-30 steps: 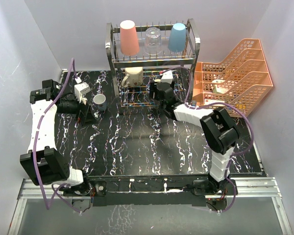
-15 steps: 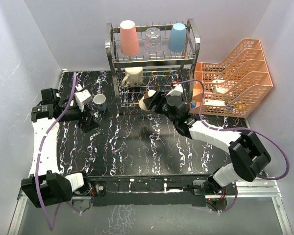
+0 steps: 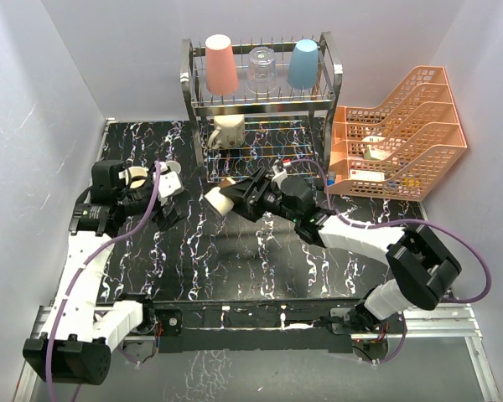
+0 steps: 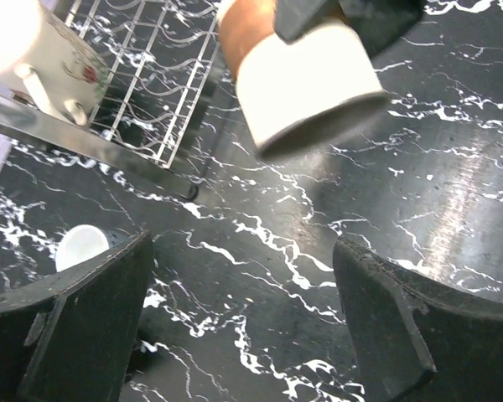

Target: Unload the cups from the dish rack

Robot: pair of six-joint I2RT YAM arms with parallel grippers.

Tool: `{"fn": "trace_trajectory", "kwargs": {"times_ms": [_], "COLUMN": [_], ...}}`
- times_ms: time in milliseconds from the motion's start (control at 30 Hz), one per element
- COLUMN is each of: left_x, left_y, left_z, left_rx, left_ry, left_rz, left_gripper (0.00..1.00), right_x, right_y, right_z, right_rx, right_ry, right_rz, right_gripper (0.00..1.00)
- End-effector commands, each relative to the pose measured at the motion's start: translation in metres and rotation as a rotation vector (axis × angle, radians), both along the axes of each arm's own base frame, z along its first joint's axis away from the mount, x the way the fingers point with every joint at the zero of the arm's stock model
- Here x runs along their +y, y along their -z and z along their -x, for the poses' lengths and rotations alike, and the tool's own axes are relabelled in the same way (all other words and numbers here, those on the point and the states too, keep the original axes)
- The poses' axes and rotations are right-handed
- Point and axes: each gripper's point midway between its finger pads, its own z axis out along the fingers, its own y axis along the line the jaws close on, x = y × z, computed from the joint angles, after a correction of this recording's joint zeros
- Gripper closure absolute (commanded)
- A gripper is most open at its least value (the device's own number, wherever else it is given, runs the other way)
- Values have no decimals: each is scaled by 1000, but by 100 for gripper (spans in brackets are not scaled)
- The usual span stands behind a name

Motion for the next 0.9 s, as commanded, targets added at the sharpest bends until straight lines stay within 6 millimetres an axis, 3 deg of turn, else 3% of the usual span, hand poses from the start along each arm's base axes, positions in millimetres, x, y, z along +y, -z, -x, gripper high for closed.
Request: {"fn": "trace_trajectory", "kwargs": {"times_ms": [0, 200, 400, 567, 667, 767, 833, 867], "left_x": [-7, -16, -16, -14, -12, -12, -13, -13], "left_y": [-15, -22, -23, -23, -19, -17, -17, -16], "left_z": [1, 18, 23, 22, 21, 21, 21, 20], "left_rx": [-104, -109, -116, -111, -104, -92, -70, -48], "left_ry": [27, 46, 48, 38, 25, 5, -13, -31], "left_rz": [28, 97, 99, 94, 87, 97, 121, 136], "left_gripper": [18, 34, 47, 82, 96, 100, 100, 100], "right_x": [24, 47, 66, 69, 67, 66, 67, 67], "right_y": [-46, -60, -69, -69, -66, -65, -64, -63], "right_z": [32, 54, 73, 79, 77, 77, 78, 78], "right_rx": [90, 182, 210, 227, 238, 236, 233, 229], "right_ry": [-137, -229, -300, -312, -291, -290, -293, -296], "right_rz": [-263, -391, -435, -464, -465, -466, -461, -455], "right_gripper": [68, 69, 69, 66, 58, 44, 24, 7]}}
